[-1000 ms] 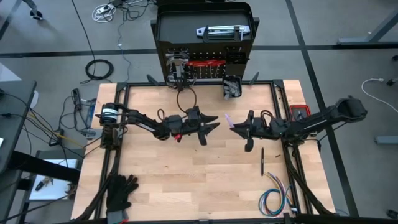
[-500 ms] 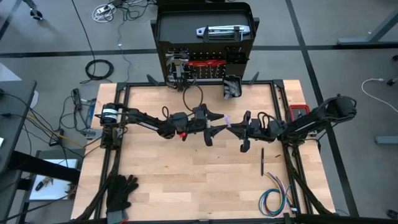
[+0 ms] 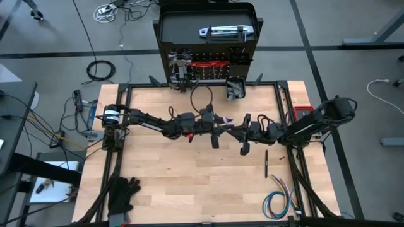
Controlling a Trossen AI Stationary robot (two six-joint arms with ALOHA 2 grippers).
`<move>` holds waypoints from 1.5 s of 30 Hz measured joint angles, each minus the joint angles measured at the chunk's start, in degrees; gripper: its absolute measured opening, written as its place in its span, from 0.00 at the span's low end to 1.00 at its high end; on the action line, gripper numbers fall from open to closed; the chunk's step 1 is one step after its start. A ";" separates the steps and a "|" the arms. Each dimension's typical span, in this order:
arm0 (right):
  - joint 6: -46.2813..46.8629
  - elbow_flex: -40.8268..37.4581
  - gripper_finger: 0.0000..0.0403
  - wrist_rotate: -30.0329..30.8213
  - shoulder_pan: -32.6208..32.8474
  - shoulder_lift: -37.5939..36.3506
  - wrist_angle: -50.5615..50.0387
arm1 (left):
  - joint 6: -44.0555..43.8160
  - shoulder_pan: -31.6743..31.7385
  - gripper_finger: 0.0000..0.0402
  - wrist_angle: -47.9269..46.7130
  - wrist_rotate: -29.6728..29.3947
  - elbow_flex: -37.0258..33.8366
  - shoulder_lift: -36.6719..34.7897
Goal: Hang tools onto peg board
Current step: Put the pink pen on the pegboard
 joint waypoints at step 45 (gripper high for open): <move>-4.01 19.11 0.44 -1.97 -3.34 -19.85 -57.26 | 9.29 1.88 0.06 -36.23 9.34 11.20 -1.60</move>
